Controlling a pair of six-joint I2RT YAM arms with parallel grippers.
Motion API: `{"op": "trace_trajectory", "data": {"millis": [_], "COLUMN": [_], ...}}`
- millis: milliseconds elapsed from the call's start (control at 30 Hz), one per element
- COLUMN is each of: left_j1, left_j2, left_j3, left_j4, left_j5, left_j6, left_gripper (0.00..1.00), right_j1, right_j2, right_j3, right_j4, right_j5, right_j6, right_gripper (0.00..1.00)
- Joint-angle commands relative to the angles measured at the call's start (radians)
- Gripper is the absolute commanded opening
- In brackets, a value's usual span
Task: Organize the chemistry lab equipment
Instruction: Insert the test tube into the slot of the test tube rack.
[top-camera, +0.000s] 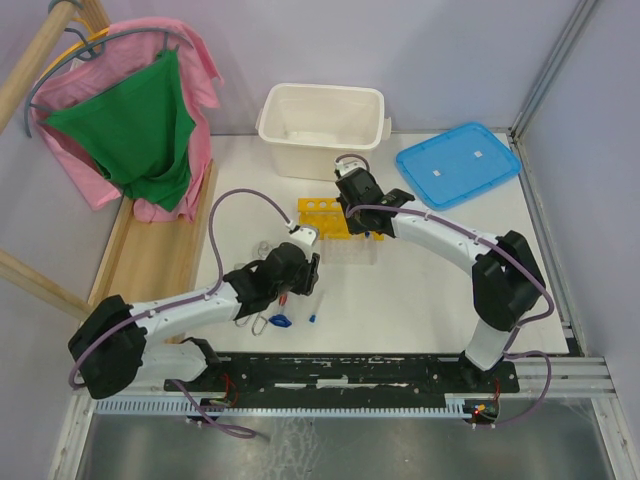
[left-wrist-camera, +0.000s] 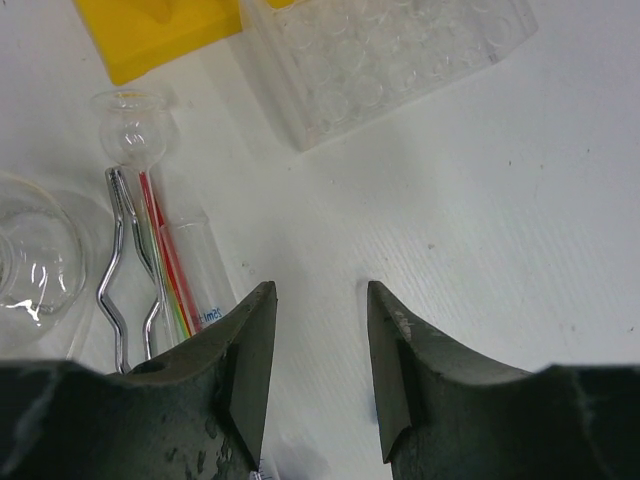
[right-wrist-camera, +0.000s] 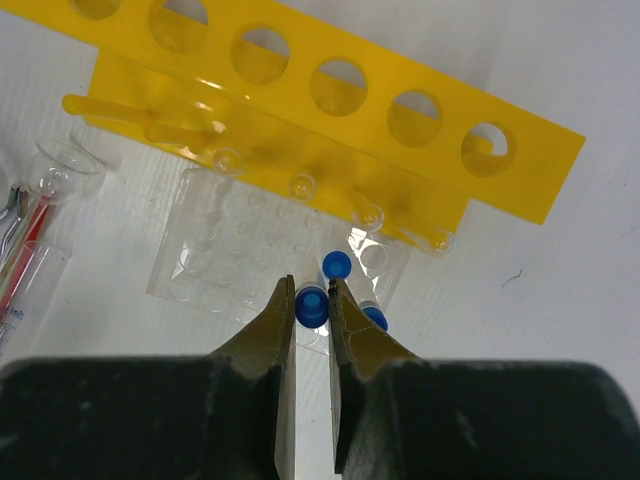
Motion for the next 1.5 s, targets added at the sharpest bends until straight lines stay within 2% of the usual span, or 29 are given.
{"op": "trace_trajectory", "data": {"millis": [0,800,867,1100,1467], "left_j1": [0.005,0.005,0.005,0.005,0.005], "left_j2": [0.019,0.033,0.035,0.036,0.028], "left_j3": [-0.007,-0.025,-0.025,-0.028,-0.042], "left_j4": [0.058,0.069,0.069,0.07,0.092], "left_j5": [0.025,0.027,0.027,0.029,0.029], "left_j6": [-0.035,-0.039,-0.039,-0.041,-0.045], "left_gripper": [0.48,0.47,0.47,0.48,0.48], "right_j1": [-0.003,-0.001,0.0,0.0,0.017], "right_j2": [-0.004,0.057,0.058,0.039,-0.156], "right_j3": [0.018,0.021,0.02,0.013,-0.093], "right_j4": [0.015,0.018,0.018,0.025,0.037], "right_j5": [0.018,-0.029,-0.03,-0.051,-0.115], "right_j6": [-0.003,0.007,0.005,0.007,0.025], "right_gripper": [0.06,0.07,0.09,0.3,0.36]}}
